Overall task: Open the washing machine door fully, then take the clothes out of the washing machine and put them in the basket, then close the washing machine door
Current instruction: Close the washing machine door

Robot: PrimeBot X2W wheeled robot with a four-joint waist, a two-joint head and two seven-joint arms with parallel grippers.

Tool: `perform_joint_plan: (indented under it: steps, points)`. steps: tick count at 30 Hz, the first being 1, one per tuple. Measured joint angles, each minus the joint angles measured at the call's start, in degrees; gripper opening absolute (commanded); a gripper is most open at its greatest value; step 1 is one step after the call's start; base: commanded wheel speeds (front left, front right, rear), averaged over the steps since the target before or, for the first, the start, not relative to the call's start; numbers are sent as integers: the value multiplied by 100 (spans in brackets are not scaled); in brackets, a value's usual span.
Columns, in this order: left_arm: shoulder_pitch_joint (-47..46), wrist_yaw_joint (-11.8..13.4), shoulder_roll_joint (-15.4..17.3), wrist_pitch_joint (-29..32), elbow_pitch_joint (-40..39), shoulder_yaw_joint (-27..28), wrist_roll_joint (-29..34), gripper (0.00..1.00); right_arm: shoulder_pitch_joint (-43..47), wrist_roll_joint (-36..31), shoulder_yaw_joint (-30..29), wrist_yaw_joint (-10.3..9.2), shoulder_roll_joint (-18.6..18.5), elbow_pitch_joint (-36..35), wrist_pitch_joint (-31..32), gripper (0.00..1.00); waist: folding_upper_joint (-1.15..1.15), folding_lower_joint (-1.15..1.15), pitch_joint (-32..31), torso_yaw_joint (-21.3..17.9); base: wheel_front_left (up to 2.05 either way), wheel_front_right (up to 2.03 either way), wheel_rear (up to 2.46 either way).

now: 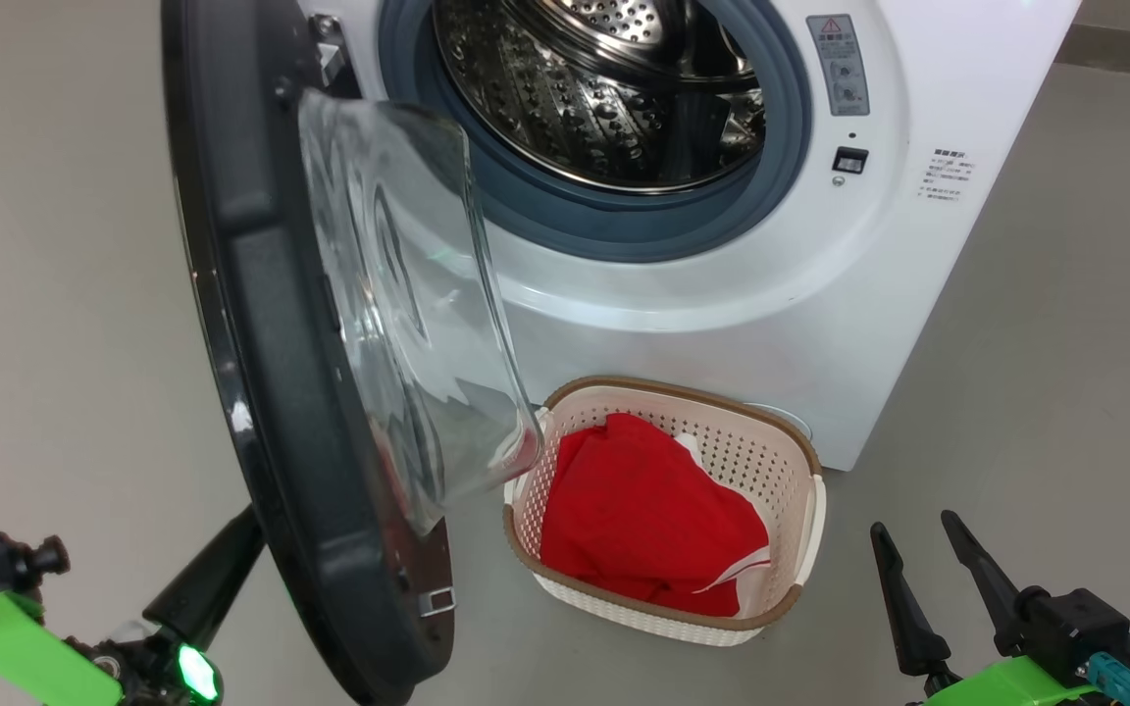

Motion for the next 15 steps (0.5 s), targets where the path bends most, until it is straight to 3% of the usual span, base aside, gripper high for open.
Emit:
perform_joint_plan:
  steps: [15]
  points:
    - [-280,2,-656,543,-19,54,477,0,-164,0,-25,0,-2,-30,0,100,0,0,152,-332,0,0,0]
